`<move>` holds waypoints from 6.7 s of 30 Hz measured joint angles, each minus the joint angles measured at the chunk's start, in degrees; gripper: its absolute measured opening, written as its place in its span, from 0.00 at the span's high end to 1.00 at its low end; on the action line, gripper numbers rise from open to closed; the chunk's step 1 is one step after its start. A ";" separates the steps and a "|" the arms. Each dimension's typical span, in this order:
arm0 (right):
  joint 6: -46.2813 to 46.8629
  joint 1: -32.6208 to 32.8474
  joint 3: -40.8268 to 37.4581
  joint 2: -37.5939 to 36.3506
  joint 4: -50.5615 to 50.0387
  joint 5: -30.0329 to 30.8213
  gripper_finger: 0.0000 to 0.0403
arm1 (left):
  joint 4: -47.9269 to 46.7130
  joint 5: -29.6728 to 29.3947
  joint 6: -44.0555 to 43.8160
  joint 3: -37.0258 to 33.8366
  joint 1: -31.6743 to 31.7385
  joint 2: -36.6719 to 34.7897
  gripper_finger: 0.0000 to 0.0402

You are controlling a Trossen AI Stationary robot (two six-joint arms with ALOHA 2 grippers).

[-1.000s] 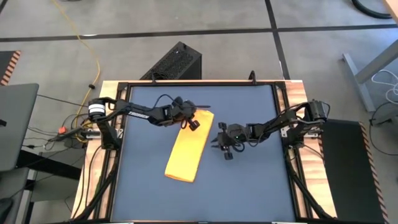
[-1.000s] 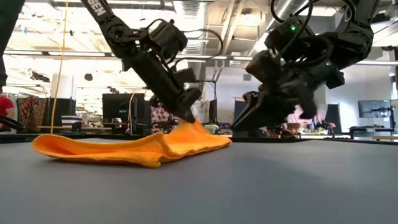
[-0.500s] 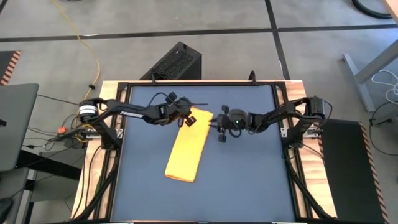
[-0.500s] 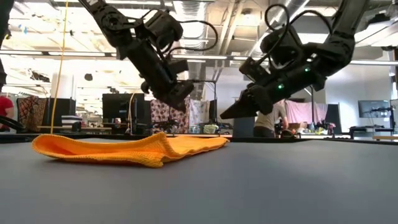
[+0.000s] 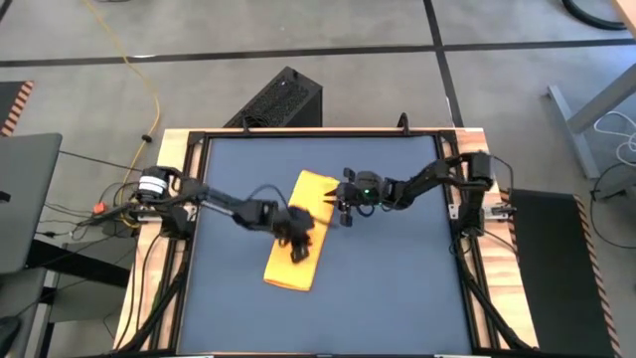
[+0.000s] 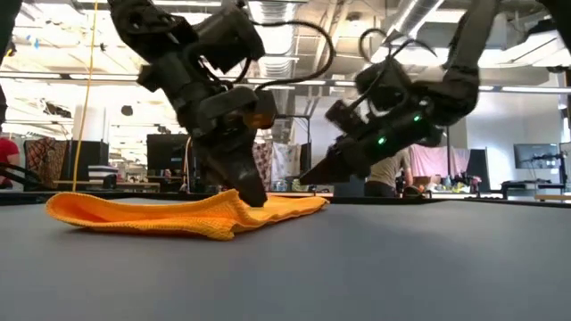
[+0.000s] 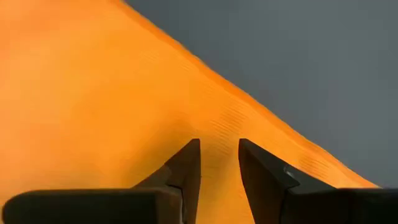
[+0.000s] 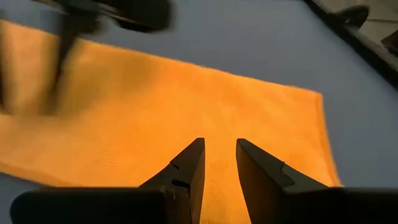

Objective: Roll towel into tight, uniform cylinder
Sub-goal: Roll the orange microfiber towel

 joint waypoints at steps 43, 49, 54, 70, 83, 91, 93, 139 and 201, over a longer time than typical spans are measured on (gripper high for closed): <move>2.52 9.89 5.12 -24.47 -37.15 -2.85 0.71 | -21.12 -10.39 -15.32 0.00 -21.10 -17.66 0.83; -1.64 9.46 5.12 -15.60 -29.80 -7.83 0.71 | -21.93 -15.20 -20.03 0.02 -22.83 -19.24 0.83; -6.55 8.85 5.32 -6.85 -19.36 -10.29 0.71 | -21.96 -15.03 -25.74 0.04 -25.45 -14.73 0.83; -7.75 3.66 9.47 2.11 -31.61 -12.34 0.71 | -34.48 -1.67 -36.16 0.14 -27.19 -6.51 0.83; -1.47 6.93 8.92 -13.18 -59.01 -5.88 0.76 | -54.45 -9.27 -29.68 -0.03 -22.87 -14.54 0.83; 4.08 11.49 9.03 -22.25 -65.91 -8.54 0.77 | -51.77 -25.08 -29.61 0.00 -20.39 -22.64 0.83; 4.48 12.37 9.05 -23.44 -65.61 -8.53 0.77 | -46.30 -29.73 -29.28 0.02 -20.44 -23.04 0.83; 1.52 18.81 5.75 -22.76 -50.44 -9.87 0.78 | -51.49 -34.58 -1.13 0.18 4.41 -14.18 1.00; -6.97 6.91 5.86 -10.76 -42.69 -16.20 0.78 | 16.58 -5.86 3.71 -18.21 19.70 -19.77 1.00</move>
